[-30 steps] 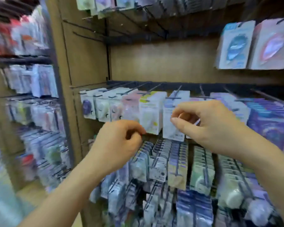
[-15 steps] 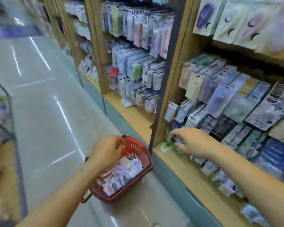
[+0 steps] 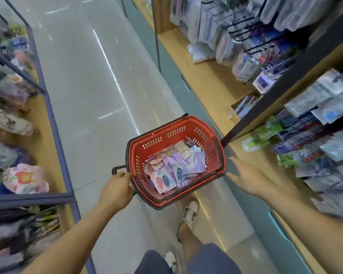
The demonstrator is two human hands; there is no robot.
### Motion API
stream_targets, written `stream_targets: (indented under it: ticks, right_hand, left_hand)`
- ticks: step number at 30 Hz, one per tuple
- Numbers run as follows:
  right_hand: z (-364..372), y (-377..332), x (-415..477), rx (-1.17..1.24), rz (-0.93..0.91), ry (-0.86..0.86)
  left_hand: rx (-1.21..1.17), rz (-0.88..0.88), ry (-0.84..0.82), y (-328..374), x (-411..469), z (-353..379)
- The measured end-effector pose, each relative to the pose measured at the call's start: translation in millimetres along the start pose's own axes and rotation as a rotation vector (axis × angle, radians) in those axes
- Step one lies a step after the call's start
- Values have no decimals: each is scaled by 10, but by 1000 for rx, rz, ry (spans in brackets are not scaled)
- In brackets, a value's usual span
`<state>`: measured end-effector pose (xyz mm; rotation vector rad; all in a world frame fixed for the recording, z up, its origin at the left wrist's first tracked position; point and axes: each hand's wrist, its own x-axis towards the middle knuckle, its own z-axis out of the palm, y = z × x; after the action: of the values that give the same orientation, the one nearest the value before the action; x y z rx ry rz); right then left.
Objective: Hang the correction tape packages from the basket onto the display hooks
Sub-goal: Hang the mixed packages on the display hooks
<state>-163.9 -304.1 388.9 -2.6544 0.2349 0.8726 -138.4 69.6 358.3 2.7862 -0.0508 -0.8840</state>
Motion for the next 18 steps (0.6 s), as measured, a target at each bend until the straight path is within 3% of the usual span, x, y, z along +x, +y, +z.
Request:
stream_targets:
  ticks: [6,13,16,18]
  right_hand:
    - [833,21,1431,84,43,-47]
    - [2138,309,2960,-5,33,-124]
    - [2548,495,3484,-122,27,-169]
    - [2716,631,3798,-191,37,-171]
  left_hand:
    - [95,54,-112,-140,1247,807]
    - [185,164,-277,-157,2737,2088]
    - [141,181,-345,-186,3191,2621]
    - [-16,143,-373,-193,3450,2916]
